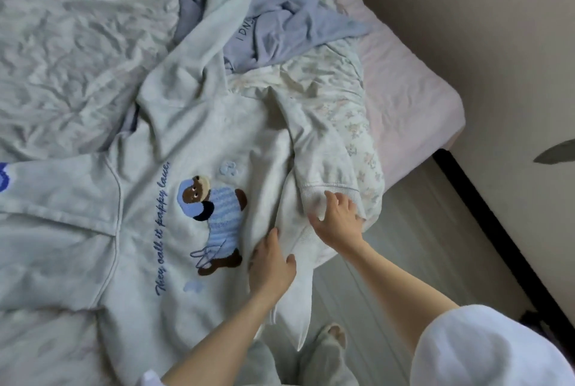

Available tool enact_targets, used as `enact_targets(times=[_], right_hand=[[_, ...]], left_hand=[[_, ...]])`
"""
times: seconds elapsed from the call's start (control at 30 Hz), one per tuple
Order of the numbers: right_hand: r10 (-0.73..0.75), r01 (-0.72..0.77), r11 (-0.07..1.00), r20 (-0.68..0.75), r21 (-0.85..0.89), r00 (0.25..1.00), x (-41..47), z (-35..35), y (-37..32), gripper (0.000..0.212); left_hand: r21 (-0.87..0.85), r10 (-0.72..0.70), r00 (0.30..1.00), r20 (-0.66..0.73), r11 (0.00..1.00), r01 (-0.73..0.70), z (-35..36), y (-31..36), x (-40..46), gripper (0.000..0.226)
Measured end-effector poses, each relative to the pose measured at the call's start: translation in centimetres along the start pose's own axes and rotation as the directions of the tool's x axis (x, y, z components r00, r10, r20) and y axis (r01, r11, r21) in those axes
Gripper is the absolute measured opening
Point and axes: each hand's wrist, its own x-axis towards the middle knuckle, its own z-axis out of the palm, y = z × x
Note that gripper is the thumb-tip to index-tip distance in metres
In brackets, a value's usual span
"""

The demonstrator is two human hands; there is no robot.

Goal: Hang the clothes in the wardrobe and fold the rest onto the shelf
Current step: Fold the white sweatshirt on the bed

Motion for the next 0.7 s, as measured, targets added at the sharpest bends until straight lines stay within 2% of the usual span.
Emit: enact_targets(times=[0.07, 0.13, 0.2, 0.27, 0.3, 0.37, 0.43, 0.5, 0.57, 0.63, 0.7], right_hand=[[0.074, -0.075, 0.997, 0.07, 0.015, 0.995, 1.3, 0.4, -0.8, 0.085], [0.1, -0.097, 0.995, 0.103, -0.033, 0.99, 2.7, 1.1, -1.6, 0.095], [0.091, -0.086, 0.989, 0.031, -0.123, 0.995, 3.5, 1.6, -1.4, 0.079], [-0.063, 0.045, 0.977, -0.08, -0.209, 0.995, 4.6, 1.3, -0.2, 0.044], [-0.143, 0.121, 0.976, -0.115, -0.181, 0.983, 5.1, 0.9, 1.0, 0.027], [-0.211, 0.219, 0.975, -0.141, 0.042, 0.967, 6.0, -1.1, 3.5, 0.01], [-0.124, 0.17, 0.935, -0.162, 0.311, 0.979, 7.5, -4.5, 6.5, 0.016], [-0.007, 0.128, 0.875, -0.252, 0.467, 0.968, 9.9, -9.5, 9.8, 0.018], [0.029, 0.136, 0.862, -0.315, 0.489, 0.949, 12.6, -14.0, 12.1, 0.015], [0.003, 0.159, 0.878, -0.337, 0.452, 0.941, 15.2, -17.7, 13.2, 0.013], [-0.026, 0.165, 0.905, -0.335, 0.393, 0.942, 17.6, -19.9, 13.4, 0.013]], left_hand=[[0.097, 0.024, 0.997, -0.07, 0.995, -0.017, 0.7, 0.4, -0.3, 0.067], [0.152, -0.003, 0.988, -0.152, 0.988, 0.026, 1.6, 0.8, -0.6, 0.067], [0.161, -0.01, 0.978, -0.211, 0.986, 0.045, 2.4, 1.3, -0.4, 0.064], [0.103, -0.059, 0.957, -0.282, 0.99, 0.092, 3.4, 2.0, 0.0, 0.055], [0.06, -0.091, 0.948, -0.305, 0.992, 0.114, 3.9, 2.3, 0.1, 0.049], [-0.007, -0.144, 0.933, -0.33, 0.989, 0.15, 5.0, 3.5, 0.0, 0.035], [-0.039, -0.155, 0.927, -0.341, 0.988, 0.151, 6.5, 4.9, -0.4, 0.027], [-0.072, -0.153, 0.93, -0.335, 0.988, 0.136, 8.3, 7.2, -1.3, 0.027], [-0.093, -0.123, 0.933, -0.339, 0.991, 0.097, 9.8, 9.1, -2.0, 0.032], [-0.144, -0.112, 0.933, -0.343, 0.987, 0.066, 11.1, 11.5, -2.6, 0.036], [-0.196, -0.084, 0.964, -0.252, 0.98, 0.034, 12.2, 13.7, -2.6, 0.042]])
